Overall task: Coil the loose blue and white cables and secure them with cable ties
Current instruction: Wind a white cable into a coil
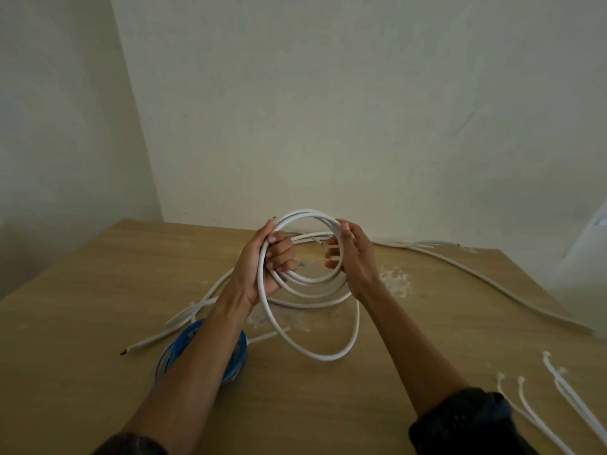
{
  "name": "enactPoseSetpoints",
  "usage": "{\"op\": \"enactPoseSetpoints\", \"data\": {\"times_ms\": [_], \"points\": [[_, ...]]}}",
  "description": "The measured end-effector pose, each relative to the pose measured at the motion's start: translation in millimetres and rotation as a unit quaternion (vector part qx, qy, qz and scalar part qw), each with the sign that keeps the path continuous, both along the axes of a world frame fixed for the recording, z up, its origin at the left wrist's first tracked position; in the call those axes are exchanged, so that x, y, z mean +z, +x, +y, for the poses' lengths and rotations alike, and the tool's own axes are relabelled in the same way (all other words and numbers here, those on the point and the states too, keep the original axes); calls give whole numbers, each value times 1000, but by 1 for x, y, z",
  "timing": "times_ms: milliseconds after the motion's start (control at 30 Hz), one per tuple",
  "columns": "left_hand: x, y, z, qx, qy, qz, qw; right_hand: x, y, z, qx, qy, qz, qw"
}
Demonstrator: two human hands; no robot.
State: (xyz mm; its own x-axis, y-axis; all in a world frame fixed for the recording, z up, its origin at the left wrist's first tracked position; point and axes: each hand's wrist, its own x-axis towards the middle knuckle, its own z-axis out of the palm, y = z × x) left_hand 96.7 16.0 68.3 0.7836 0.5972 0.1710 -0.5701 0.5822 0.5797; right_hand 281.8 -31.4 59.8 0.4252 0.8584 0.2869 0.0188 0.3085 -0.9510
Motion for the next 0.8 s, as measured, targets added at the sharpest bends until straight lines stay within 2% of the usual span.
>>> {"op": "enactPoseSetpoints", "data": {"times_ms": [233, 433, 633, 733, 800], "points": [[8, 0, -4, 53, 12, 125, 991, 9, 13, -2, -88, 17, -184, 979], [18, 1, -7, 103, 38, 236, 966, 10, 17, -4, -73, 37, -228, 970], [16, 6, -5, 167, 29, 292, 941, 18, 17, -10, -48, 69, -372, 924], [16, 6, -4, 164, 37, 301, 939, 15, 19, -11, -53, 88, -409, 907], [16, 9, -5, 179, 49, 331, 925, 13, 20, -11, -75, 86, -427, 897]]}}
